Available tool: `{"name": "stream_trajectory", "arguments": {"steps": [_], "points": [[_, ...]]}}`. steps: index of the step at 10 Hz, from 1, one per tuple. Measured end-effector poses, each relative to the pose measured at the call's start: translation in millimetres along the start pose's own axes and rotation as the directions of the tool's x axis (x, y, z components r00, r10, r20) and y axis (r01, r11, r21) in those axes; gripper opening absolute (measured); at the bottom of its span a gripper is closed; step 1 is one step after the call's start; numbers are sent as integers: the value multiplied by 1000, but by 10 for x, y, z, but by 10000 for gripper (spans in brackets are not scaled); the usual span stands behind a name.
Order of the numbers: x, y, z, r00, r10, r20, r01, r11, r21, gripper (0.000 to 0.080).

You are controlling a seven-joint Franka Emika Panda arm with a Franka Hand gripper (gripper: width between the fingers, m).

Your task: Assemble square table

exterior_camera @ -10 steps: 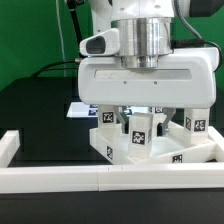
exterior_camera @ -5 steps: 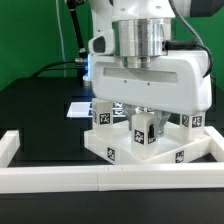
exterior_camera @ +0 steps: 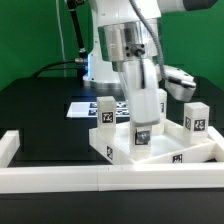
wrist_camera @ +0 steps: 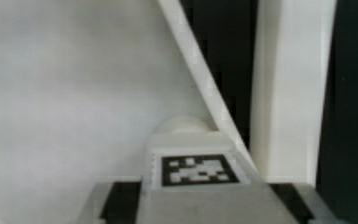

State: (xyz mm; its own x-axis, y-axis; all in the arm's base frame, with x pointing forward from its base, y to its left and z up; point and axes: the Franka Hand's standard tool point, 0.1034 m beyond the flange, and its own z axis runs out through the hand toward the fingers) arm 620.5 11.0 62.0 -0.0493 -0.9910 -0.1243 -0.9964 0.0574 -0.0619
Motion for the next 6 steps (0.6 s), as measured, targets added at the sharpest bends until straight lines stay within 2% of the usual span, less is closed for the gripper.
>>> {"name": "stream_trajectory", "arguments": {"steps": [1,3,6], "points": [[15,-7,-9,997,75,3,-75,997,0,288],[-9,-10,7,961,276,7,-276,961,19,288],[-7,-8,10,908,419,9,-419,908,18,288]]}}
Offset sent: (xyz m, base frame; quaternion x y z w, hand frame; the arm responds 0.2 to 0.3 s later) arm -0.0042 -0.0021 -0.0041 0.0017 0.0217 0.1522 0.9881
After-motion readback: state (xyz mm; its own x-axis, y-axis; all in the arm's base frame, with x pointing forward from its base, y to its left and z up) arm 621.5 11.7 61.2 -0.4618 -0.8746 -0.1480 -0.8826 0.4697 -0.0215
